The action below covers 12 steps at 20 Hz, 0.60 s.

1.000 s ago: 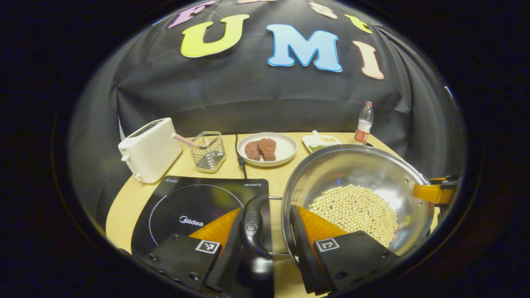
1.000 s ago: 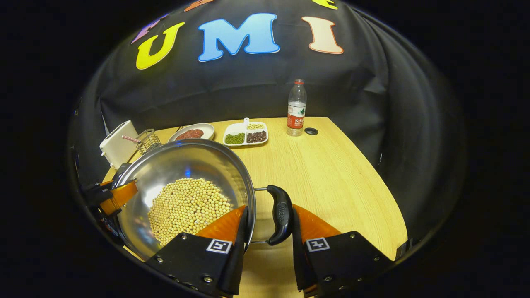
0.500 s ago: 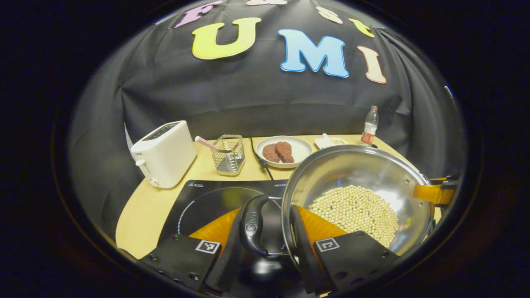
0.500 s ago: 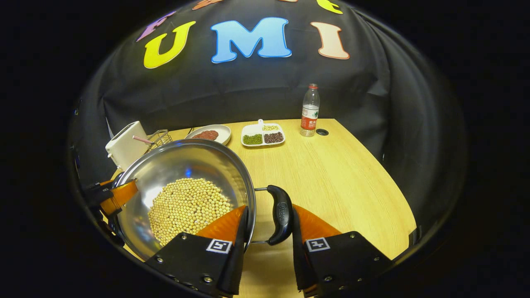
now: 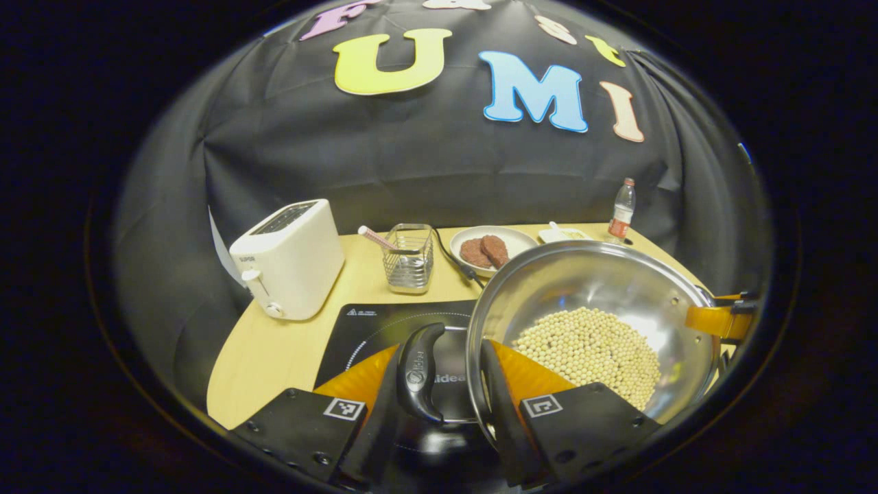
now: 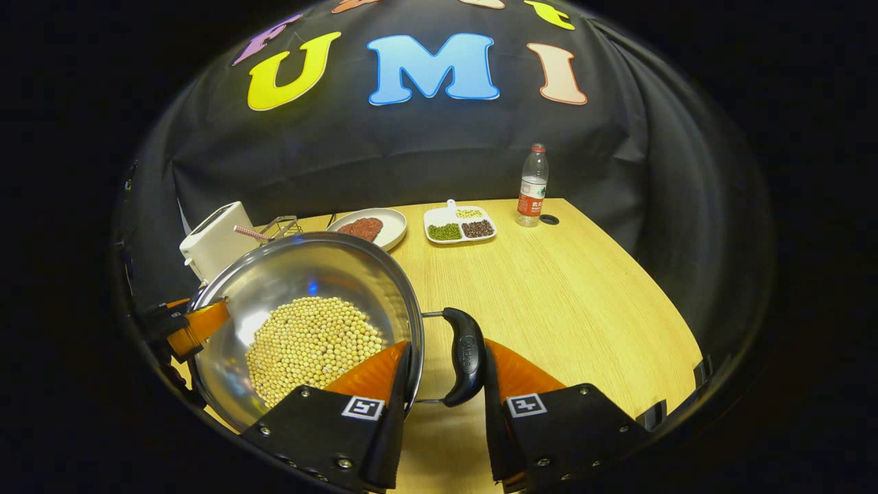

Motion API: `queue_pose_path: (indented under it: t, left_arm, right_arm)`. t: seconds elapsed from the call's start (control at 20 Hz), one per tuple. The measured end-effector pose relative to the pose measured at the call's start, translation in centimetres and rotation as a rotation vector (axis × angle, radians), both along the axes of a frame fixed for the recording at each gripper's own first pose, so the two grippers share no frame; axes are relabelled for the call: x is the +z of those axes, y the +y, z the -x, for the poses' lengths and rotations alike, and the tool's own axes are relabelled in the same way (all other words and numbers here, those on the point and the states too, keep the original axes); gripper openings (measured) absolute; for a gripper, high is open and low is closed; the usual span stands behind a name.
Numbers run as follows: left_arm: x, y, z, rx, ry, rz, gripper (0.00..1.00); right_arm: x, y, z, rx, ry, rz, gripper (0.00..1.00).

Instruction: First push the handle of the pot to place it horizontally, then grasp the pot with both hands and set it on the induction cooktop.

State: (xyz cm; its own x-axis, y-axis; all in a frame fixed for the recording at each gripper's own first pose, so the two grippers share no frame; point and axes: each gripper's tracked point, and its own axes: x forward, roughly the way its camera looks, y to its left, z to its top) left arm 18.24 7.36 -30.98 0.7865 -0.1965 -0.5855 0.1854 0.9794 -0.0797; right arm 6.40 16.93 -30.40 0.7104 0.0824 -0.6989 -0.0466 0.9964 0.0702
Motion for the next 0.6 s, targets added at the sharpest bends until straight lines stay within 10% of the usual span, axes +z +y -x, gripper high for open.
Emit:
queue_pose_path:
  t: [0.6]
  left_arm:
    - [-2.8, 7.1, -2.1, 0.030, 0.020, -0.018, 0.65]
  right_arm:
    - [-0.7, 7.1, -0.8, 0.048, 0.031, 0.001, 0.51]
